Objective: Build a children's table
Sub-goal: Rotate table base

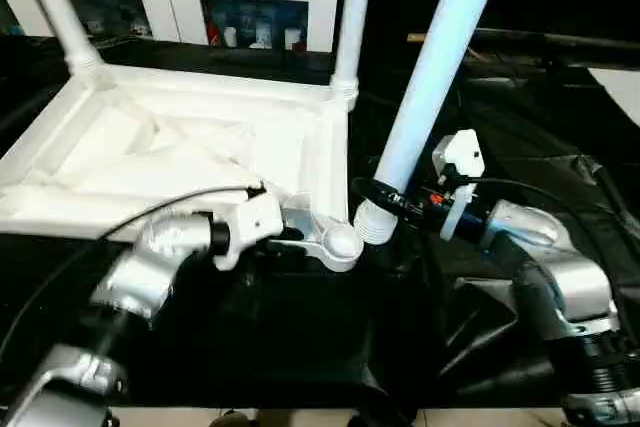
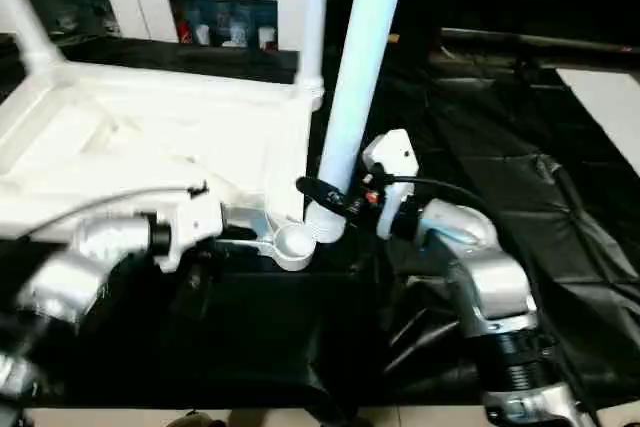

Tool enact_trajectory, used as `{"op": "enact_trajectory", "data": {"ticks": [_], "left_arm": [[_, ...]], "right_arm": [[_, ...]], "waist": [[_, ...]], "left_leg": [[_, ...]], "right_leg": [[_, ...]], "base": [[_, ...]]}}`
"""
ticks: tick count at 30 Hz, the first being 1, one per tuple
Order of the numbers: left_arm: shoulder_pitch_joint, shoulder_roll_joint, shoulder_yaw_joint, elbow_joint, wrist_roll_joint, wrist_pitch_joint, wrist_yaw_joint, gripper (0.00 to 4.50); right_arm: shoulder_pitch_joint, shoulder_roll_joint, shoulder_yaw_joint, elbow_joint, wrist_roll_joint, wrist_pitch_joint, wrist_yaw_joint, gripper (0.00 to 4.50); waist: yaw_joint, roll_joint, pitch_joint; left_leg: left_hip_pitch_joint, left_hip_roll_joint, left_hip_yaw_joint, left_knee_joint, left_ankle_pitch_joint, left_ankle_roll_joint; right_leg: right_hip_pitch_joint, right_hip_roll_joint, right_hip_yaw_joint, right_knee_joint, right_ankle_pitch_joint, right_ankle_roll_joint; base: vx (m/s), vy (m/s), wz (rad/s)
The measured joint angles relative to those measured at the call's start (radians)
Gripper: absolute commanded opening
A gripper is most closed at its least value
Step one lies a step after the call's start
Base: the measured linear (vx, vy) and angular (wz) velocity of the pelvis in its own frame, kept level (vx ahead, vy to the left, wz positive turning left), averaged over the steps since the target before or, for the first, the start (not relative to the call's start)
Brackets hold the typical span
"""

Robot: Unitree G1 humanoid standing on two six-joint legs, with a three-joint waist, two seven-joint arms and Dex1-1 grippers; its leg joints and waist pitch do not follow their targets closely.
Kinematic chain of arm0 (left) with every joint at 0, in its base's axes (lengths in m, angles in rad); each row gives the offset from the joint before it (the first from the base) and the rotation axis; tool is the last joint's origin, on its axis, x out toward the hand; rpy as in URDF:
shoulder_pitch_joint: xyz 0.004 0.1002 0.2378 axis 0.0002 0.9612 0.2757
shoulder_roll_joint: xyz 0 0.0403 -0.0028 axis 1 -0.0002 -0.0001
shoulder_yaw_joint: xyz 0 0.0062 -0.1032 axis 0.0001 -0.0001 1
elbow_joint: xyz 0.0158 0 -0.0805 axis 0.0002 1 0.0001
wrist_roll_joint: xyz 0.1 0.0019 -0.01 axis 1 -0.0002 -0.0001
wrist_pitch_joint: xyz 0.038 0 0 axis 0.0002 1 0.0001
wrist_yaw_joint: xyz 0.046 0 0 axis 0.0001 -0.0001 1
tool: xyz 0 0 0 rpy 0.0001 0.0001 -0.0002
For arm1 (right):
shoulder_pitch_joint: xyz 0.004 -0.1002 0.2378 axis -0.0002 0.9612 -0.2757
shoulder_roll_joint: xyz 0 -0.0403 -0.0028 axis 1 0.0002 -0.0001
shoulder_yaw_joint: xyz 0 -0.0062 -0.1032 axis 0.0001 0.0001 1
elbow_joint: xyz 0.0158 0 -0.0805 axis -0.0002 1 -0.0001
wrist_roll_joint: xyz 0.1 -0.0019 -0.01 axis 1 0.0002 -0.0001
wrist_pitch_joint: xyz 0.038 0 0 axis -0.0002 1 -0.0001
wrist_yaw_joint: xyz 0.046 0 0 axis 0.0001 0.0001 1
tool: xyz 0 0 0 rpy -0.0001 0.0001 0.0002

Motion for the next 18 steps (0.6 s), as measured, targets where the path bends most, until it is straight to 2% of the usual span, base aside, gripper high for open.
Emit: {"op": "enact_trajectory", "data": {"ticks": [2, 5, 8, 11, 15, 18], "left_arm": [[-0.016, -0.005, -0.006, -0.004, 0.001, -0.025, -0.001, 1.68], [-0.019, -0.023, -0.006, -0.008, 0.035, -0.087, 0.098, 1.77], [-0.06, -0.079, 0.045, 0.021, -0.022, -0.084, 0.124, 1.77], [-0.144, -0.141, 0.146, 0.069, -0.136, -0.102, 0.14, 1.77], [-0.22, -0.147, 0.184, 0.147, -0.149, -0.098, 0.203, 1.77], [-0.245, -0.158, 0.196, 0.208, -0.146, -0.092, 0.238, 1.77]], "right_arm": [[0.0, -0.003, 0.0, -0.004, 0.004, 0.001, 0.011, 1.81], [0.0, -0.009, 0.0, -0.008, 0.01, 0.005, 0.025, 1.81], [0.0, -0.014, 0.0, -0.012, 0.013, 0.007, 0.035, 1.81], [-0.016, -0.007, 0.003, -0.012, 0.018, 0.009, 0.042, 1.81], [-0.05, -0.004, 0.003, 0.008, 0.022, 0.008, 0.046, 1.81], [-0.06, 0.001, 0.002, 0.019, 0.022, 0.003, 0.053, 1.81]], "waist": [[0.001, 0.001, 0.001], [-0.003, 0.001, 0.001], [-0.005, -0.001, 0.002], [-0.003, -0.002, 0.002], [-0.009, -0.003, 0.002], [-0.006, -0.007, 0.004]], "left_leg": [[-0.001, 0.0, 0.0, 0.0, 0.0, 0.0], [-0.001, 0.0, 0.0, 0.0, 0.0, 0.001], [-0.001, 0.0, 0.0, 0.0, 0.001, 0.001], [-0.001, 0.0, 0.0, 0.0, 0.001, 0.001], [-0.001, 0.001, 0.0, 0.0, 0.002, 0.002], [-0.002, 0.001, 0.0, 0.0, 0.002, 0.002]], "right_leg": [[-0.001, 0.0, 0.0, 0.0, 0.0, 0.0], [-0.001, 0.0, 0.0, 0.0, 0.0, 0.0], [-0.001, 0.0, 0.0, 0.0, 0.0, 0.0], [-0.001, 0.0, -0.001, 0.001, 0.0, 0.0], [-0.001, 0.0, -0.001, 0.002, 0.0, 0.0], [-0.002, 0.0, -0.001, 0.002, 0.0, 0.0]], "base": [[0.0, 0.0, 0.0], [0.0, 0.0, 0.0], [0.0, 0.0, 0.0], [0.0, 0.0, 0.0], [0.0, 0.0, 0.0], [0.0, 0.0, 0.0]]}}
